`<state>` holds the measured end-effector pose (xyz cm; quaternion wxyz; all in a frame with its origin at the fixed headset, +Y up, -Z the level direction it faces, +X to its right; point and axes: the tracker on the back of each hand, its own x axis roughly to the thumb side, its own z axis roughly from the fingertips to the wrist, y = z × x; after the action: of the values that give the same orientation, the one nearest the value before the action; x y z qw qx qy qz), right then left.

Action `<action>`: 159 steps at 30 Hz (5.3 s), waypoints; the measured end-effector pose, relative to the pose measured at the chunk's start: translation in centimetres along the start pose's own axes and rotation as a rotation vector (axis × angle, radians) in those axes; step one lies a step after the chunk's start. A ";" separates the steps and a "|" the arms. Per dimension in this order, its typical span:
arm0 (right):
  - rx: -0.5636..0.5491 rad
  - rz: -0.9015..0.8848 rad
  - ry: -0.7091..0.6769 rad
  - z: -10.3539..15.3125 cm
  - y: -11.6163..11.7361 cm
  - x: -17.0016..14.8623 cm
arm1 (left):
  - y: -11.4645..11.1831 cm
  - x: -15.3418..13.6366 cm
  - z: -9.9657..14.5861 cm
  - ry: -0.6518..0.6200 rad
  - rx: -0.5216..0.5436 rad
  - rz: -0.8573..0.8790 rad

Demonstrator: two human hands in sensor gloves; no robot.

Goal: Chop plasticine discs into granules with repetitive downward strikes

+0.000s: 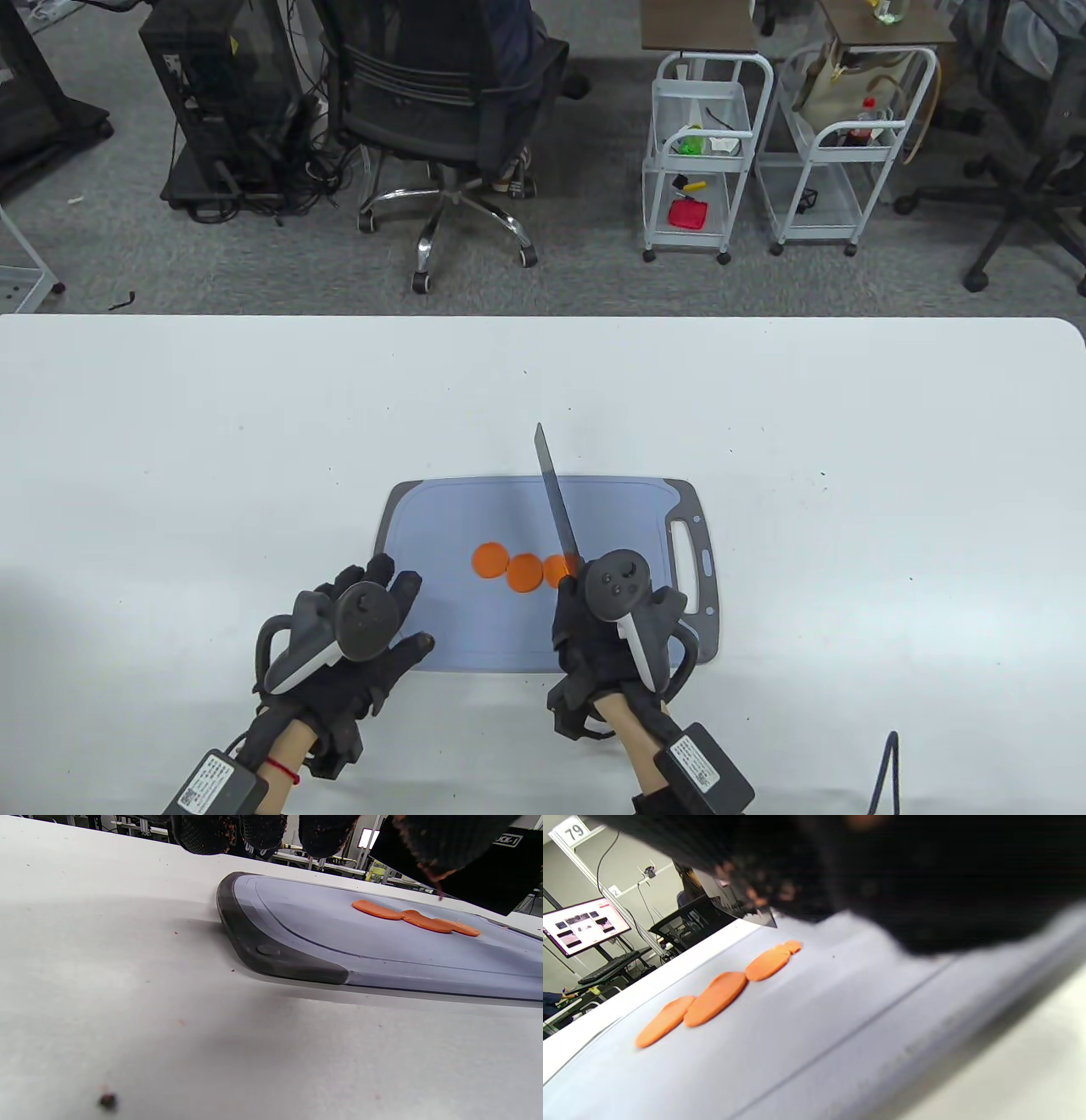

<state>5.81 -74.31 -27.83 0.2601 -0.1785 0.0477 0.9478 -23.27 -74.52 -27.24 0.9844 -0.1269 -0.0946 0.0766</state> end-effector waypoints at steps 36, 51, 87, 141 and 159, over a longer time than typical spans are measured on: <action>0.017 0.127 -0.007 -1.1 1.9 1.3 | -0.1 0.4 0.3 -0.022 0.005 -0.014; 0.031 0.212 0.003 0.2 2.0 1.9 | -0.3 0.7 0.3 -0.020 -0.005 -0.018; 0.041 0.073 -0.025 1.0 1.0 2.1 | -0.4 1.0 0.4 -0.027 -0.026 -0.041; 0.034 0.165 -0.029 0.0 2.9 4.0 | -0.4 1.2 0.7 -0.038 -0.037 -0.051; 0.083 0.227 -0.010 0.2 2.9 4.0 | -0.5 1.4 0.7 -0.041 -0.052 -0.054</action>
<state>1.04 -74.83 -29.08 0.1587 -0.1565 0.1053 0.9691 -21.96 -74.64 -26.24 0.9804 -0.1481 -0.1200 0.0504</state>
